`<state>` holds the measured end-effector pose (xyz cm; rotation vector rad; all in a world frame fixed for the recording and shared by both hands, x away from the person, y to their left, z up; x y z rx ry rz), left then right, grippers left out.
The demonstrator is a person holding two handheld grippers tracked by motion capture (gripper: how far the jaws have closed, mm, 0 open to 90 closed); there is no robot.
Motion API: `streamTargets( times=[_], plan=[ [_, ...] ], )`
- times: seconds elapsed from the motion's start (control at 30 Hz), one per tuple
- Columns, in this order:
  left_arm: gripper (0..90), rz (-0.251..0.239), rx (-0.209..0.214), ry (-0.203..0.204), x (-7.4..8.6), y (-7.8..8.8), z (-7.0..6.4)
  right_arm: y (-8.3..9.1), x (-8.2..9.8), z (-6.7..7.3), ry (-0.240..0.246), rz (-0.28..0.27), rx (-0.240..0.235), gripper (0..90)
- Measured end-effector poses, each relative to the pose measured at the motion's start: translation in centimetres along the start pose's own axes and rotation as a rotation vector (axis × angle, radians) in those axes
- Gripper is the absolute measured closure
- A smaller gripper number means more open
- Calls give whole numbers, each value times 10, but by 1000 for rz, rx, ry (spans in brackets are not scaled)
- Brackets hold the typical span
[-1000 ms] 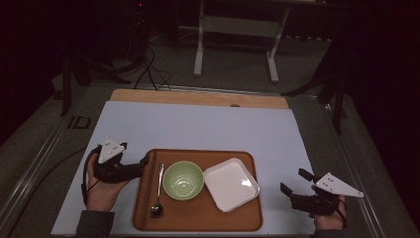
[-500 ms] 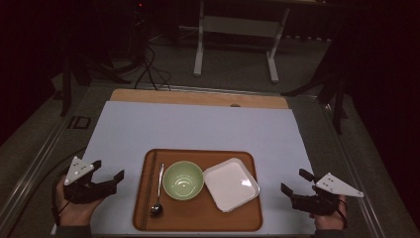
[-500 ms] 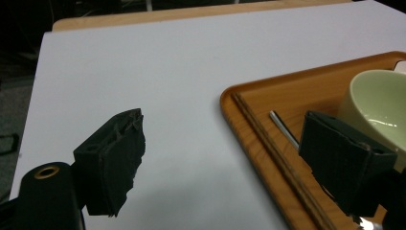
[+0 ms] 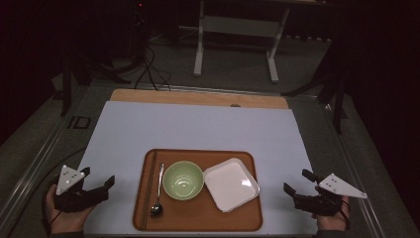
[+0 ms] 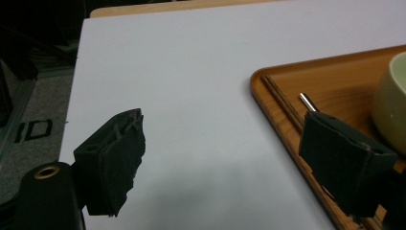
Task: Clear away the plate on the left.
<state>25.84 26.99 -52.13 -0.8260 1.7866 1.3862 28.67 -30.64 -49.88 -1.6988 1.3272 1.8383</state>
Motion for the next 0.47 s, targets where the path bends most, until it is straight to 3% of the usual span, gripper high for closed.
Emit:
streamTargets(
  times=[0.33, 0.47],
  plan=[
    [168, -42, -41, 75, -4, 5, 17, 5, 6, -11, -32, 1, 26, 137],
    [168, -47, -51, 83, -5, 6, 20, 6, 9, -17, -51, 1, 43, 110]
  ],
)
Point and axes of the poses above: each handheld gripper's, and its own axes: y roughly backward along the jaws, x roughly out of its underside, z roughly to its left, the point moved 8 cm from there along -y, roughly forward along the jaws, and after that the axes turned 9 degrees about y, right-handed, at the moved point
